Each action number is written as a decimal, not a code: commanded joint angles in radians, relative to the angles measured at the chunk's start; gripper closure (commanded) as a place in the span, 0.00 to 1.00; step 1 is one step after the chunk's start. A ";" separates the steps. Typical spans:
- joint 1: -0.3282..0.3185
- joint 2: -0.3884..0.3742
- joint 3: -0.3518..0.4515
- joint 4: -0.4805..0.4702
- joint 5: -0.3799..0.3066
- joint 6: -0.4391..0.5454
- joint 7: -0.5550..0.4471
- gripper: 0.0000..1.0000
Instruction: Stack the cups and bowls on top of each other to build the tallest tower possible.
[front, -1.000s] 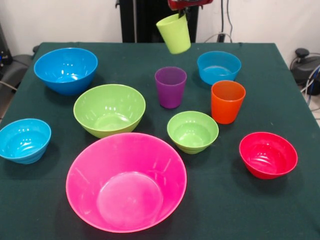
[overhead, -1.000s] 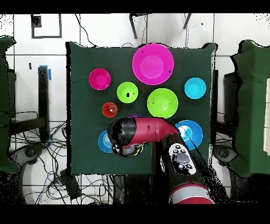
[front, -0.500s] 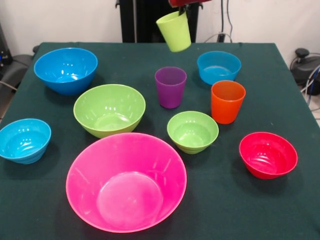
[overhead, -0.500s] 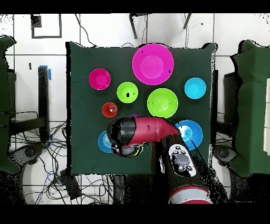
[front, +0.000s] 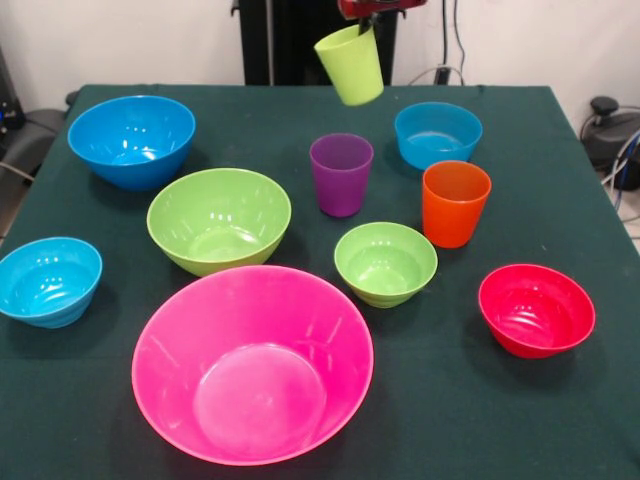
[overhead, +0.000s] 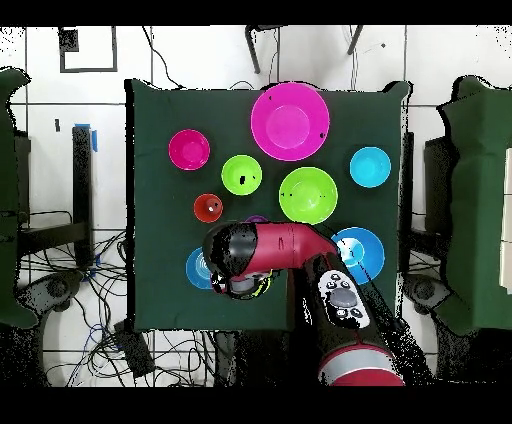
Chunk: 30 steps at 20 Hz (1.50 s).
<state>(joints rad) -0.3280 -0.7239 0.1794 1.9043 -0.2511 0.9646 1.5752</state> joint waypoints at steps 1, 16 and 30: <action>0.013 0.101 0.021 -0.040 -0.040 -0.117 0.089 1.00; 0.010 0.192 0.040 -0.157 -0.046 -0.047 0.029 1.00; -0.024 0.185 0.047 -0.192 -0.041 0.038 -0.024 1.00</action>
<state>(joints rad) -0.3378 -0.5433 0.1825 1.7924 -0.2511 0.9656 1.5752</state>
